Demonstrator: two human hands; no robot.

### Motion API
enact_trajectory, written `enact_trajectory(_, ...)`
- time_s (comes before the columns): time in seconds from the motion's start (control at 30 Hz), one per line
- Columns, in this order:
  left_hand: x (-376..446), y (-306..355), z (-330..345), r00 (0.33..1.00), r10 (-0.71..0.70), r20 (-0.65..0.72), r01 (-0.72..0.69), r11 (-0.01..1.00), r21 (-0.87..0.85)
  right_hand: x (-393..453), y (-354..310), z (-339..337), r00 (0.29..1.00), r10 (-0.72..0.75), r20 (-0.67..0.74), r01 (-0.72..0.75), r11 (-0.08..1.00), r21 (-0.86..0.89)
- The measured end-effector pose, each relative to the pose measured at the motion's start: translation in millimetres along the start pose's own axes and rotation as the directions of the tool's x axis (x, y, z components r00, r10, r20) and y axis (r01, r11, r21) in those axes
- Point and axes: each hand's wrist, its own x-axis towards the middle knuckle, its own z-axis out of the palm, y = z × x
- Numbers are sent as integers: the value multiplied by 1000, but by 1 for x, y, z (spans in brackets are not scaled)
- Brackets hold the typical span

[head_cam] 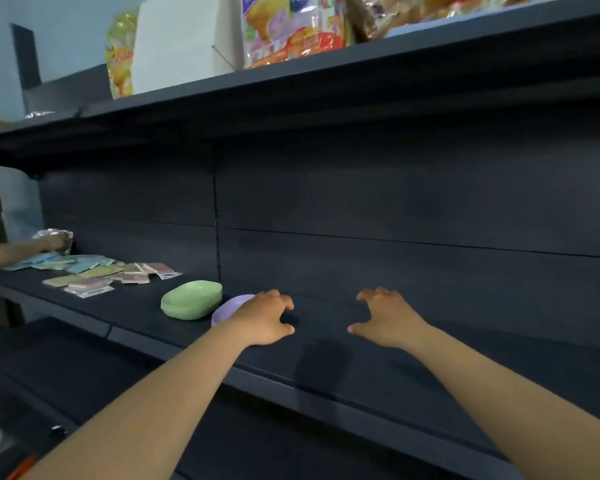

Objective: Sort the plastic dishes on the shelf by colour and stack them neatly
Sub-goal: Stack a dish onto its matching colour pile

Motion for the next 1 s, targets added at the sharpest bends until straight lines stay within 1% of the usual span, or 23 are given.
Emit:
enact_trajectory(0.1, 24, -53, -6, 1000, -30, 8, 30, 1000, -9, 44, -35, 24, 999, -15, 41, 13, 999, 49)
enact_trajectory(0.2, 49, -97, -1, 999, -37, 21, 38, 998, -58, 77, -63, 47, 996, 4, 93, -16, 991, 135)
enact_trajectory(0.33, 81, -134, 14, 997, 1, 71, 5, 996, -94, 108, -88, 81, 983, 79, 167, -129, 941, 312)
enact_trajectory(0.43, 104, -152, 28, 993, 37, 110, -23, 991, -128, 124, -105, 104, 961, 174, 213, -248, 885, 394)
enact_trajectory(0.5, 118, -164, 39, 990, 57, 131, -33, 983, -180, 131, -117, 114, 945, 233, 229, -316, 832, 456)
enact_trajectory(0.57, 129, -176, 53, 983, 99, 156, -52, 958, -280, 138, -130, 122, 940, 254, 228, -338, 781, 526)
enact_trajectory(0.63, 135, -183, 61, 976, 132, 175, -55, 919, -390, 145, -140, 129, 933, 284, 222, -360, 754, 549)
enact_trajectory(0.77, 141, -192, 74, 972, 150, 181, -19, 818, -575, 149, -146, 137, 896, 370, 244, -441, 685, 581)
enact_trajectory(0.83, 144, -194, 81, 972, 139, 189, 25, 739, -673, 148, -146, 139, 875, 416, 246, -474, 636, 609)
enact_trajectory(0.93, 145, -192, 88, 980, 95, 173, 93, 550, -830, 146, -145, 143, 850, 477, 224, -484, 539, 689)
enact_trajectory(1.0, 143, -190, 88, 983, 56, 176, 138, 411, -901, 142, -145, 145, 847, 497, 190, -449, 474, 758)
